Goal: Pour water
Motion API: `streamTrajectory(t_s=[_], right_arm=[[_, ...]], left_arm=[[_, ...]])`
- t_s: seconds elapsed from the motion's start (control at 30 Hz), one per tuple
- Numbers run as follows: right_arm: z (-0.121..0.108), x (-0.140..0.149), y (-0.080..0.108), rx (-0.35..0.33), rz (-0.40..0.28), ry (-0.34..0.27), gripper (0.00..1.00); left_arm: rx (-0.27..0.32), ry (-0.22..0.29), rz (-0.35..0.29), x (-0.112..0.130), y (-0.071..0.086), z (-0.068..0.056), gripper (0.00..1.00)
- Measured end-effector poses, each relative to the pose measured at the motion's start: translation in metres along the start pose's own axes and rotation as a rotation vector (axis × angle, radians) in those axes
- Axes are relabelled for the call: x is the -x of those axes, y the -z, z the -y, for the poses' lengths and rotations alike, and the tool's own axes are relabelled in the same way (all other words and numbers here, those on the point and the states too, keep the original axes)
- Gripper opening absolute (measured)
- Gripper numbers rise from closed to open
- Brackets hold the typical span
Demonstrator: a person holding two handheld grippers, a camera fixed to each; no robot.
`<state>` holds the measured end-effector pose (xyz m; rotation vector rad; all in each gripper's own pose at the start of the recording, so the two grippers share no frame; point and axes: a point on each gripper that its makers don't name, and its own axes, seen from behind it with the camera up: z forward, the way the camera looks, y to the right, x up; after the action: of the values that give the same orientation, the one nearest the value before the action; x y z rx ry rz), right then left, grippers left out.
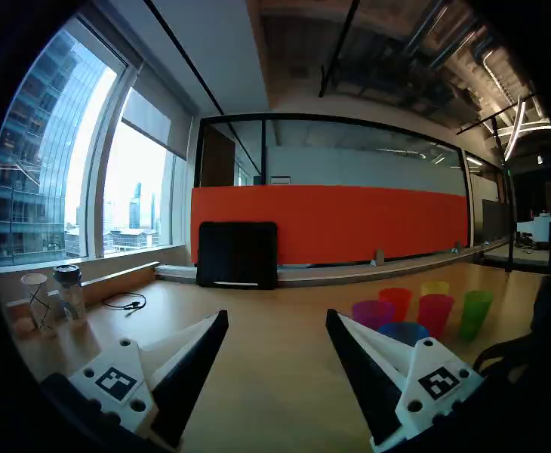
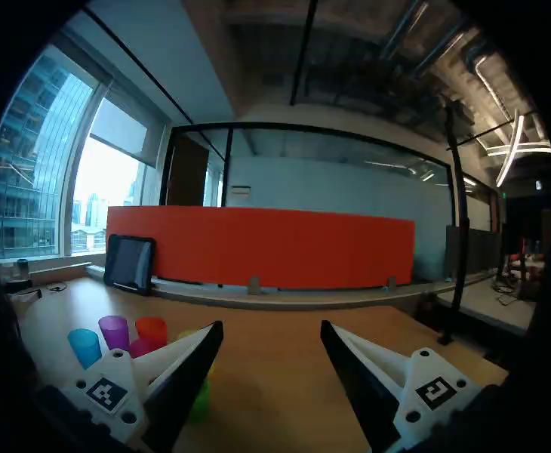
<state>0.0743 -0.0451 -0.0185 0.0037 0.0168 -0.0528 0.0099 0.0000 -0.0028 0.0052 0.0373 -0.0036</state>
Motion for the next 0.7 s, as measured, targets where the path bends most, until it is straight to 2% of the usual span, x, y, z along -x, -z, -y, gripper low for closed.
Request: streamTrajectory(t_s=[0.7], right_arm=[[0.0038, -0.0036, 0.0032, -0.015, -0.010, -0.007, 1.00]], left_arm=[[-0.006, -0.003, 0.036, 0.0093, -0.0044, 0.0026, 0.96]])
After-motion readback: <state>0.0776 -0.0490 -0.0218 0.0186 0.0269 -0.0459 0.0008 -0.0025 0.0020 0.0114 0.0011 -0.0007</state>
